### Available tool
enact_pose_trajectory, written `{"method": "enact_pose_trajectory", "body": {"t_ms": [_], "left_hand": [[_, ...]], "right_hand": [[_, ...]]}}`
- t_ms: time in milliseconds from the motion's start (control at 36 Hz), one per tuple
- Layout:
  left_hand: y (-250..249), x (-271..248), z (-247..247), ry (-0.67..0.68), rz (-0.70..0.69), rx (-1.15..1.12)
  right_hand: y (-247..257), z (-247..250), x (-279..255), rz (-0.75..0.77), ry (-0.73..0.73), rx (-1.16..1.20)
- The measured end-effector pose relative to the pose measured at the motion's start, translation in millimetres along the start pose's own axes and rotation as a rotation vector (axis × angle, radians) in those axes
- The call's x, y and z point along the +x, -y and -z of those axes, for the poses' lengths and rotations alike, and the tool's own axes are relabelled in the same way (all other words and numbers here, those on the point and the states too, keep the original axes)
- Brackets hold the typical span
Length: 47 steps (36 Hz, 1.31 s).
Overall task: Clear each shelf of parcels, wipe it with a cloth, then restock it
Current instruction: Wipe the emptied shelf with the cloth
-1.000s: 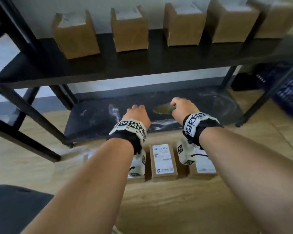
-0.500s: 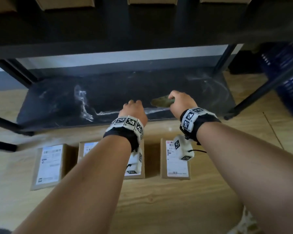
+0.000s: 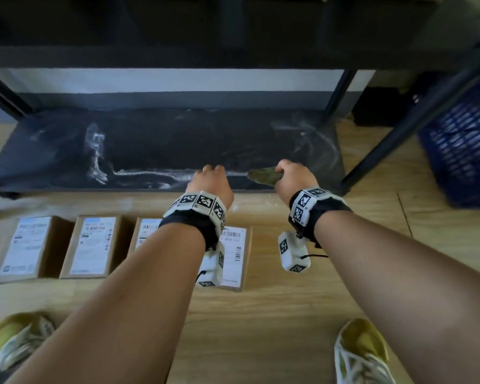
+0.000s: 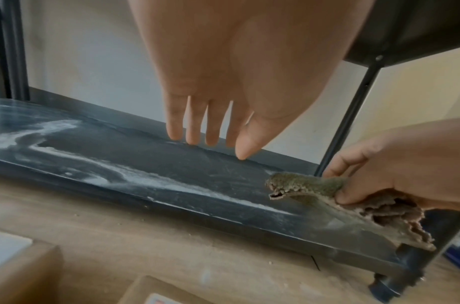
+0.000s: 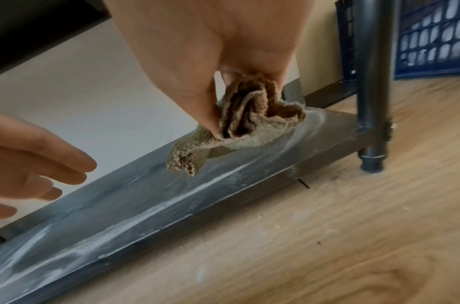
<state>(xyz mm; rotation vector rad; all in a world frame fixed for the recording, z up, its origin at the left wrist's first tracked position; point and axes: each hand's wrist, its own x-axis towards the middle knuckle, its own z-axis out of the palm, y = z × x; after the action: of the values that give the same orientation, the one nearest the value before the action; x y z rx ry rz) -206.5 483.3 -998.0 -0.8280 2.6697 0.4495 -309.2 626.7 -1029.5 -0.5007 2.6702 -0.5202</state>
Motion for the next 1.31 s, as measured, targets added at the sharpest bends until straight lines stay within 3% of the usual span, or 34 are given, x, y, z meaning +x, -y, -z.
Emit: {"method": "enact_pose_trajectory", "body": {"t_ms": [389,556,722,833,917,1000,1167,1305], "left_hand": [[-67.6,41.8,-42.2,0.069,-0.175,0.105],[-79.6,85.3,-58.3,0.029,-0.262,0.186],[-84.7,121.2,-68.4,0.08,-0.24,0.215],[-86.3,134.3,-75.9,0.105,-0.223,0.245],[-85.9,136.6,-80.2,0.155,-0.215,0.281],[-82.9,136.6,-83.4,0.157,-0.22,0.291],[-79.7,139.0,-83.3,0.177,-0.229,0.298],[-79.2,143.0,-82.1,0.216,-0.222,0.325]], "right_hand": [[-73.9,13.8,17.0,-0.292,-0.019,0.067],[-80.8,19.6,57.6,-0.272,-0.073,0.016],[-90.6,19.6,95.0,-0.322,-0.029,-0.154],[-99.2,-2.8,103.8,-0.412,0.123,-0.221],[-101.8,-13.6,100.0,-0.451,0.102,-0.226],[-96.6,-24.1,86.5,-0.442,0.105,-0.18],[-85.5,-49.5,49.9,-0.277,-0.065,-0.19],[-85.6,-38.5,53.3,-0.201,-0.168,-0.216]]}}
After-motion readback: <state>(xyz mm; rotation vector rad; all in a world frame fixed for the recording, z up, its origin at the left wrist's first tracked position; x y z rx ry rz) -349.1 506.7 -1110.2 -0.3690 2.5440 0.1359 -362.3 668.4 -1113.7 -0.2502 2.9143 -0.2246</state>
